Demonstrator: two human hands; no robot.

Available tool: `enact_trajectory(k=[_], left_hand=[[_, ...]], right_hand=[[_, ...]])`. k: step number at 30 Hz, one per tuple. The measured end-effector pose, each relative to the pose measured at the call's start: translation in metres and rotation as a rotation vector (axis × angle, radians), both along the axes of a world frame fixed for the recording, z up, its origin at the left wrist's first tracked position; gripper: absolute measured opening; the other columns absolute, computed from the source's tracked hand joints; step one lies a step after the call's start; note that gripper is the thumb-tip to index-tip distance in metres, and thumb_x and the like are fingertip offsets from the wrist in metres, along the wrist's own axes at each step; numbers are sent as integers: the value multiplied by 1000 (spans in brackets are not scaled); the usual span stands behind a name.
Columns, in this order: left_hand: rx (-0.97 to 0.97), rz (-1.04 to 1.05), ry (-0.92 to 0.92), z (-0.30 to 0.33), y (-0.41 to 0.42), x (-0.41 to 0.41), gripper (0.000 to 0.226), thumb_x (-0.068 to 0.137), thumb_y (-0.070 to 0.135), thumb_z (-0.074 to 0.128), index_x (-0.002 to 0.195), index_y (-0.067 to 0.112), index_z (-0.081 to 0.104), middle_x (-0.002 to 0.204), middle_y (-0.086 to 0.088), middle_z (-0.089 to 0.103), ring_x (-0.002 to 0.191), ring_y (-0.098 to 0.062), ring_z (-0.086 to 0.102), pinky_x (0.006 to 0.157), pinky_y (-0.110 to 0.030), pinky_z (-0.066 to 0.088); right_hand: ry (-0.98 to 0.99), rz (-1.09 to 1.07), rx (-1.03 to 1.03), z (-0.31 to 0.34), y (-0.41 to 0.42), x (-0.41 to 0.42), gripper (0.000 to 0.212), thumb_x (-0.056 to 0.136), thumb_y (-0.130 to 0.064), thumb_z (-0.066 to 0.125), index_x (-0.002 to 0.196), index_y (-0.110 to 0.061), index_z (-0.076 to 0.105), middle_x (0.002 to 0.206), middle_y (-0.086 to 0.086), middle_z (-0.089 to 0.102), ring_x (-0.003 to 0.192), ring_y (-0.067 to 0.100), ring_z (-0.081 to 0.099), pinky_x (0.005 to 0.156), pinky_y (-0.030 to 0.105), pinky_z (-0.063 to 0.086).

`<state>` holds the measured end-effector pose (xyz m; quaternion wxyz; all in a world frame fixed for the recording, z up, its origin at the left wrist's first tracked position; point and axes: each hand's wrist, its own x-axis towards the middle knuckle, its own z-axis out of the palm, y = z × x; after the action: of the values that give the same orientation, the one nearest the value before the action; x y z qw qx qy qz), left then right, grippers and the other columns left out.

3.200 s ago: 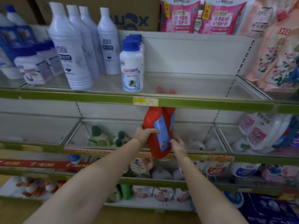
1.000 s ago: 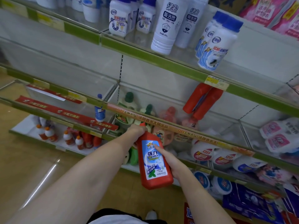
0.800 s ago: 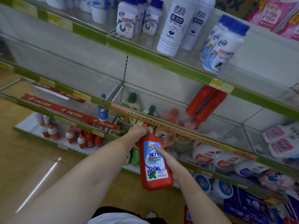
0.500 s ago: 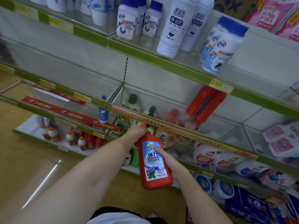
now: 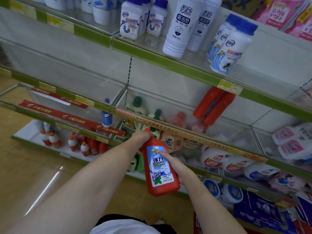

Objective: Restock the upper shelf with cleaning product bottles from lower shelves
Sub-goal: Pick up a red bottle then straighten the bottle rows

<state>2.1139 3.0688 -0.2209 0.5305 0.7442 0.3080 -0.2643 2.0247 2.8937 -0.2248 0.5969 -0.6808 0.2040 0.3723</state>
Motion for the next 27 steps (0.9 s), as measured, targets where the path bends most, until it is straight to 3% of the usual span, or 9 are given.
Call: enact_trajectory(k=[5,10,12,15,18,22,24,27], left_hand=[[-12,-1,11,-1,2,-3,58,87,42,68,130,9,48,121,-22,58,94,-44,65,61,-60,59],[-81,-57,54,7,2,-2,40,100,40,52,120,6,47,111,-20,58,105,-40,65,86,-54,58],[-125,-56,104,9,2,-1,48,102,42,48,131,4,47,123,-20,59,114,-40,61,94,-56,53],[-197,22,183,12,3,-3,62,95,47,60,138,7,39,141,-23,49,121,-50,54,93,-64,50],[-302,158,173,10,4,-5,60,87,42,74,122,8,38,124,-23,55,114,-49,57,90,-64,52],[-335,220,-52,11,0,1,51,83,33,76,123,16,49,105,-14,62,95,-36,63,86,-52,56],[-354,227,-182,17,-1,6,43,82,26,75,116,16,52,100,-12,62,90,-31,62,89,-46,55],[-302,112,-320,26,-8,10,43,68,30,81,105,17,65,102,-10,70,93,-28,66,91,-42,56]], right_hand=[[-50,5,-13,-3,4,-2,61,82,-54,75,122,-10,64,106,13,77,97,31,75,86,43,61],[-221,-12,-121,-7,12,-2,66,72,-53,85,120,-14,63,97,9,78,86,30,77,86,51,61],[-347,45,-283,-7,19,0,68,68,-60,84,119,-20,62,96,2,78,82,24,77,82,47,62],[-562,232,-747,-9,31,-1,77,68,-73,71,128,-30,51,111,-2,70,96,21,70,80,33,55],[-693,329,-999,-9,39,-4,78,78,-69,67,137,-27,40,116,2,67,104,27,67,81,35,50],[-720,328,-937,-5,33,0,76,75,-65,72,132,-28,39,120,-1,64,104,26,68,87,38,54],[-684,298,-771,-4,27,3,70,72,-59,78,125,-31,41,120,-6,62,106,21,65,89,39,54],[-620,198,-547,0,17,13,56,73,-47,85,115,-29,52,115,-15,60,110,12,61,92,37,54]])
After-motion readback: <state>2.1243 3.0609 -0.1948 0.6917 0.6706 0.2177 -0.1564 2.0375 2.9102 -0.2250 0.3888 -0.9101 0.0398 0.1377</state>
